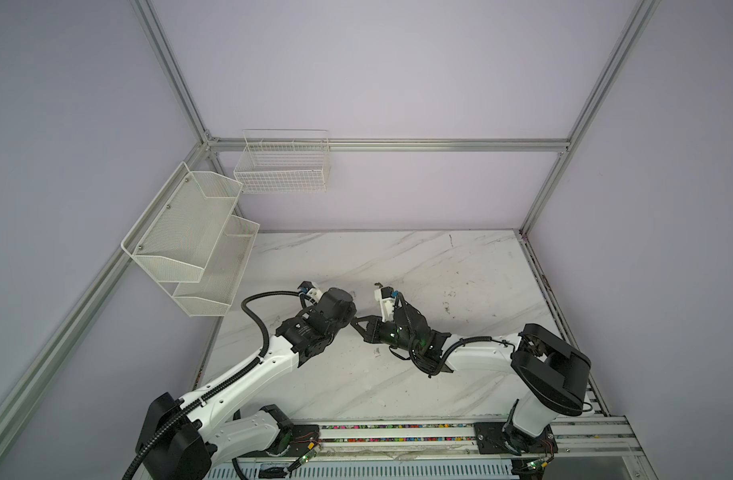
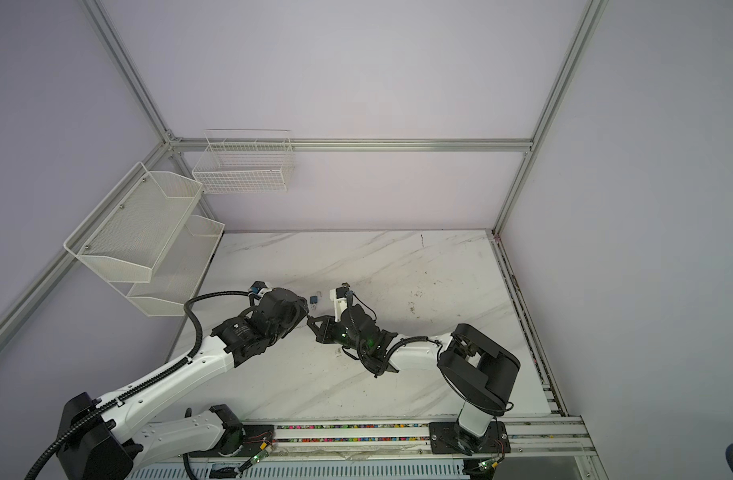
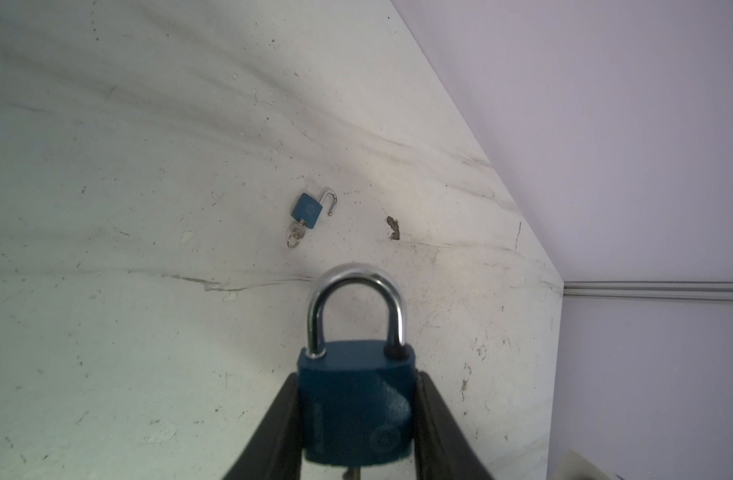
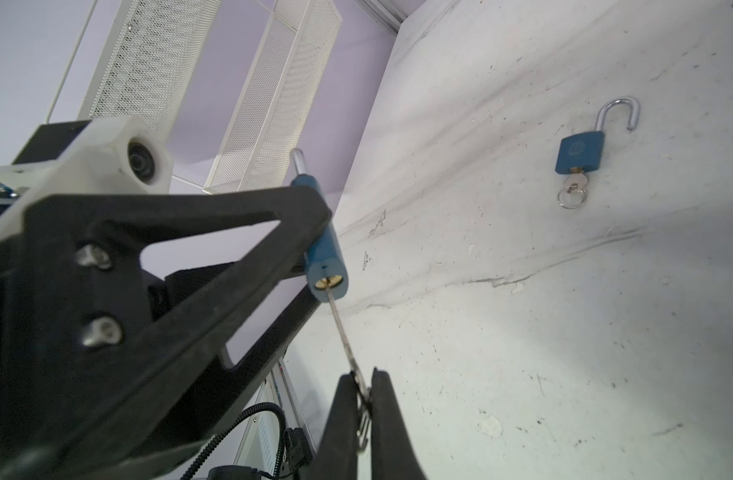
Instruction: Unlock with the key
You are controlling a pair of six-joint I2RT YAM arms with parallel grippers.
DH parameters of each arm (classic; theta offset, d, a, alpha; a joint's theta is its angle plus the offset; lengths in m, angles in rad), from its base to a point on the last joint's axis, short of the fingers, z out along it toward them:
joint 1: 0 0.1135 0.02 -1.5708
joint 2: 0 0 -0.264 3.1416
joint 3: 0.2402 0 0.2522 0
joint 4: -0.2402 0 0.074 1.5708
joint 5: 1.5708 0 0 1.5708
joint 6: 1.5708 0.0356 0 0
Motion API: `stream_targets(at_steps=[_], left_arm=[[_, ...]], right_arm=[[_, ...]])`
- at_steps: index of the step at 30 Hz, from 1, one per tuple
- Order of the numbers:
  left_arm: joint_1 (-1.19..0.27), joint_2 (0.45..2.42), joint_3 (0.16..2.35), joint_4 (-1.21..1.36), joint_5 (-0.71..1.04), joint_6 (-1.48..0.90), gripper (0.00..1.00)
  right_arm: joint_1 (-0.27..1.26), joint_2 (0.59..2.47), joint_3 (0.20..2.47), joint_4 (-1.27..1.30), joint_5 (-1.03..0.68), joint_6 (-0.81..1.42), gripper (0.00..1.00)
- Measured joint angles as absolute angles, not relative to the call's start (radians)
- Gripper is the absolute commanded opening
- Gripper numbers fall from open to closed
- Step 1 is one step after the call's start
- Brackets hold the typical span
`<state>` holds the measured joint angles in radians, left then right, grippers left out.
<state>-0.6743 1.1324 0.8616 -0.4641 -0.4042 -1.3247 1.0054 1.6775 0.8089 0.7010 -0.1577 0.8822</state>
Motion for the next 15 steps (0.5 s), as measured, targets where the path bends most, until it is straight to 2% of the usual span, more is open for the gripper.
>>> stream_targets(at_steps=[15], left_arm=[[-0.675,1.132,0.862,-0.463,-0.397,-1.325,0.00]], right_arm=[[1.007,1.655,0.812,0.654,-0.107,0.868,0.00]])
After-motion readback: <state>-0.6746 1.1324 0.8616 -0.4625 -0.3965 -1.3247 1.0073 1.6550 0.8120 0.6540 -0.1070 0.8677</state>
